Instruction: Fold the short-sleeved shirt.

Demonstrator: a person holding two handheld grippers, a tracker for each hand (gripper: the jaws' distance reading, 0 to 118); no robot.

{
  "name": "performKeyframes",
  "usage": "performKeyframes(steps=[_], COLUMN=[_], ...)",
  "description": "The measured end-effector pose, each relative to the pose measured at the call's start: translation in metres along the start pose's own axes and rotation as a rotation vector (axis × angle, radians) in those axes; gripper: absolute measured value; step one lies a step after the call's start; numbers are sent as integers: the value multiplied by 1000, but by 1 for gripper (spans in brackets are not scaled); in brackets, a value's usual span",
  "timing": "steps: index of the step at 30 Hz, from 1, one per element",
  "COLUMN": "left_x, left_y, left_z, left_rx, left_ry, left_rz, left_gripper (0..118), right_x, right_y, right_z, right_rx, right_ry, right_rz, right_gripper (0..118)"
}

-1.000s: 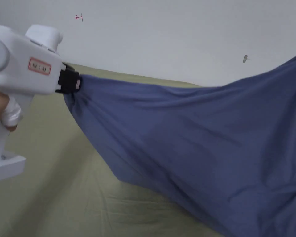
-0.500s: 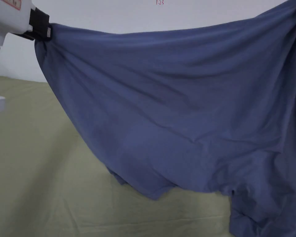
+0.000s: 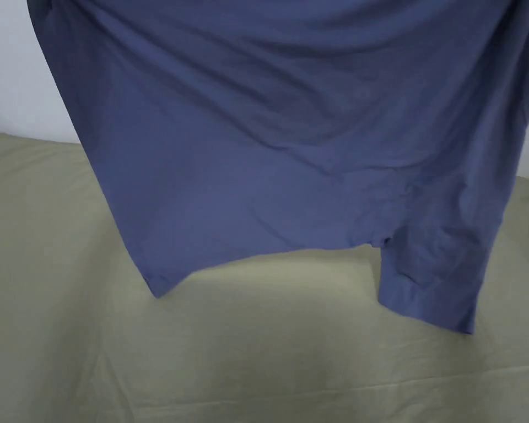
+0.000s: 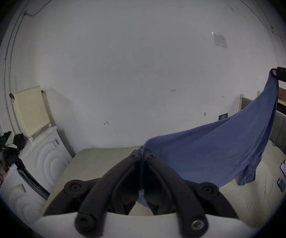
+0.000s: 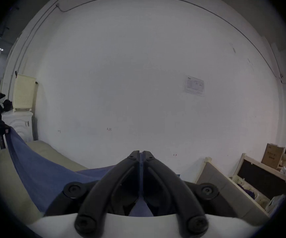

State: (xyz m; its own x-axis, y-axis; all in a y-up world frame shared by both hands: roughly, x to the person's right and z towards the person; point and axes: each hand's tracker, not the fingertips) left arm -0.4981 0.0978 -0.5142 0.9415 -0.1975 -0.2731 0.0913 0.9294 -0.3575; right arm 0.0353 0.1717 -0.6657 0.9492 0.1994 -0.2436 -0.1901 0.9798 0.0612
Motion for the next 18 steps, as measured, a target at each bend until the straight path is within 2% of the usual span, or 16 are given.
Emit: performKeyframes(steps=[5,8,11,18], left_x=[-7,-5,1,15], left_y=[7,4,-5,-45], left_z=[3,9,13,27], left_rx=[17,26,10,-38], left_ry=[20,7,-27,-103], left_rz=[0,15,-10,-14], left_gripper=[2,2,2,2], right_x=[-4,-7,-7,-2], right_y=[-1,-9,-23,-70], right_z=[2,7,16,52], right_rx=[-17,-24,-47,-132], right_ry=[12,18,26,44], right_rz=[21,6,-42,-47], right_gripper=[5,5,5,5])
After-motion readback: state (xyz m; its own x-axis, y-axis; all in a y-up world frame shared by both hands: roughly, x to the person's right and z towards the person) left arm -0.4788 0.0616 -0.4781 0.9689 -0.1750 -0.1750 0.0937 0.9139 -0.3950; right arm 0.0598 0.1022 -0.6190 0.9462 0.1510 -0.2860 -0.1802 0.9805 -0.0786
